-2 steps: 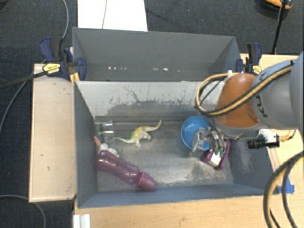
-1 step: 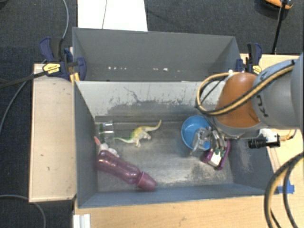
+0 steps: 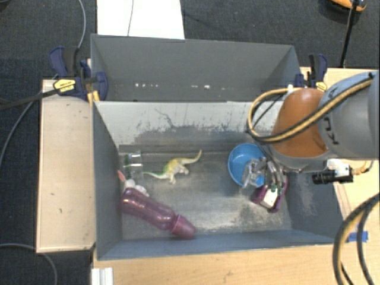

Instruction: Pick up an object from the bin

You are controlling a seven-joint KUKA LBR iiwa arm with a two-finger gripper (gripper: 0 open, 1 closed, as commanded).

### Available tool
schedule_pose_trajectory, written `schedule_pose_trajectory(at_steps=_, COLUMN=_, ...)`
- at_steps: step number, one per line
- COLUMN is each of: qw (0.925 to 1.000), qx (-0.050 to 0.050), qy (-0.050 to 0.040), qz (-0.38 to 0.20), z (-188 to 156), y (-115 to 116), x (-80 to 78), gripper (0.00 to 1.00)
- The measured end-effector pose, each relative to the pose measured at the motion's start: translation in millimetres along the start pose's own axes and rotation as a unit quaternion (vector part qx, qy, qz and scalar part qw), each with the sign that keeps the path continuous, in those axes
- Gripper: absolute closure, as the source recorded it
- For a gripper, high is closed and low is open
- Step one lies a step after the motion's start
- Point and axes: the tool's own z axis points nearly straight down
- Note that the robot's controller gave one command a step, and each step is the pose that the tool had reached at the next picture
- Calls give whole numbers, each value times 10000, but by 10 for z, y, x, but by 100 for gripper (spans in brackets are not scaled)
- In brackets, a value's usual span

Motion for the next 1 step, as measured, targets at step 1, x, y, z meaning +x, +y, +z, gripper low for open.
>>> schedule_pose_trajectory(at_steps=1, qw=10000, qx=-4, qy=-12, qz=-5, z=-189, y=1, x=-5, gripper=100)
